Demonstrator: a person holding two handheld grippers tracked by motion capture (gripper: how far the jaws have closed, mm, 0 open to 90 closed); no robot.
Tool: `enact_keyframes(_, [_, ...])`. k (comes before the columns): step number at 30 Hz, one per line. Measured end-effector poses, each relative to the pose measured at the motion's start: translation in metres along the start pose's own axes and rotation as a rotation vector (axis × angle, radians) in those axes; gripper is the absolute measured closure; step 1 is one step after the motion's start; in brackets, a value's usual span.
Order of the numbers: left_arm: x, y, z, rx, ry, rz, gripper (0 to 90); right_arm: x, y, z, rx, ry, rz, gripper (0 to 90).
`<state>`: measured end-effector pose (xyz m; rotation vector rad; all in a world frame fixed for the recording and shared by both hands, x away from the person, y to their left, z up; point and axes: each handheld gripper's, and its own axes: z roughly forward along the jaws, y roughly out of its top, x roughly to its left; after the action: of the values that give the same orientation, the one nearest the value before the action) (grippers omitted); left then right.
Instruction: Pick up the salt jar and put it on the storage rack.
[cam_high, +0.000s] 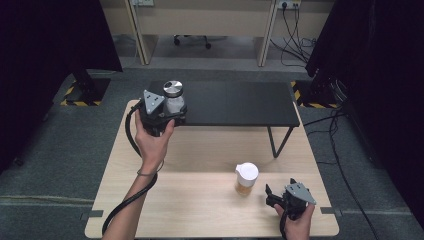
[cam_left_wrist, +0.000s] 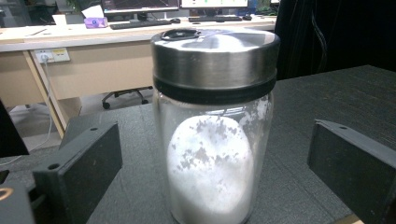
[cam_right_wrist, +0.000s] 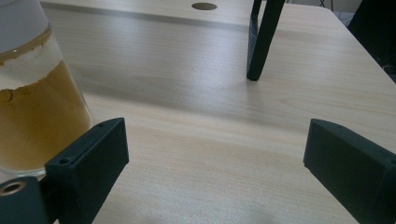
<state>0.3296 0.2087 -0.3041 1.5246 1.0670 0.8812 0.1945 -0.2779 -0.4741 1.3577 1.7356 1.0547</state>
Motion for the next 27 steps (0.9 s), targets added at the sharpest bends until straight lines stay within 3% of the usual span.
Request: enact_keyframes(27, [-0.004,-0.042,-0.029,-0.03,-0.023,0.028,2.0,0.001,0.0,0.0,-0.002,-0.001,-0.008,6.7])
